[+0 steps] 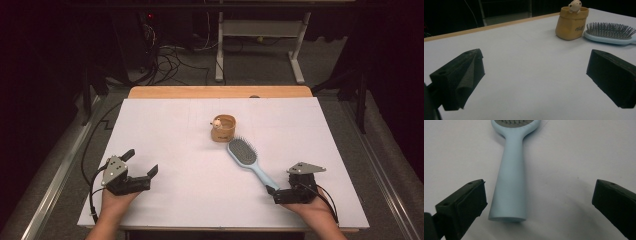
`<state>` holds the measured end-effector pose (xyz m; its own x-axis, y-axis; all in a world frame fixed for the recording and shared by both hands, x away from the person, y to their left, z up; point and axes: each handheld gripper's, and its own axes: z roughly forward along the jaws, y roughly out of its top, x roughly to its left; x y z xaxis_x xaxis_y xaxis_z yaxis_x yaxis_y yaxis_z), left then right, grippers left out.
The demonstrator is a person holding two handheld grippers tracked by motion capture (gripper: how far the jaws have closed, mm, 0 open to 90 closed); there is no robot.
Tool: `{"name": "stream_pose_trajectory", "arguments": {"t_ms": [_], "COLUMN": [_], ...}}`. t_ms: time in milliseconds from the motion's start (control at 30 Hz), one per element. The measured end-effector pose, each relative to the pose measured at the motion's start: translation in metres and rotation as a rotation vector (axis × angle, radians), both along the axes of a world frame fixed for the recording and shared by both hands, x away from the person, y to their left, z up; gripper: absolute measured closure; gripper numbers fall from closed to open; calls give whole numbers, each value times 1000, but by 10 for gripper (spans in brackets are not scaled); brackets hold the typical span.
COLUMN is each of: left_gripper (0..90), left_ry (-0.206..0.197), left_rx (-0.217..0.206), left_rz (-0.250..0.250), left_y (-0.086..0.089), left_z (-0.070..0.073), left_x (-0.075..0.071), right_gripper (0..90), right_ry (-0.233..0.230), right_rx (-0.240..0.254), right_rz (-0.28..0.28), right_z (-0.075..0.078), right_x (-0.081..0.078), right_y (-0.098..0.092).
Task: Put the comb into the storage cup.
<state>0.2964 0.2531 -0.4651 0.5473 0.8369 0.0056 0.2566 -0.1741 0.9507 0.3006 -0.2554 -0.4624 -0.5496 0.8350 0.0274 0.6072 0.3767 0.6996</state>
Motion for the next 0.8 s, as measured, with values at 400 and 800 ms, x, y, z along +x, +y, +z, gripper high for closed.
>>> {"name": "stream_pose_trajectory", "arguments": {"t_ms": [400, 800], "left_gripper": [4, 3], "left_ry": [5, 3], "left_rx": [1, -7], "left_rz": [-15, -18], "left_y": [-3, -3], "left_z": [-1, 0], "left_x": [1, 0], "right_gripper": [0, 0], "right_ry": [91, 117], "right_rx": [-70, -119], "right_rz": [74, 131], "right_z": [6, 17], "right_x": [8, 41], "right_y": [13, 41]}}
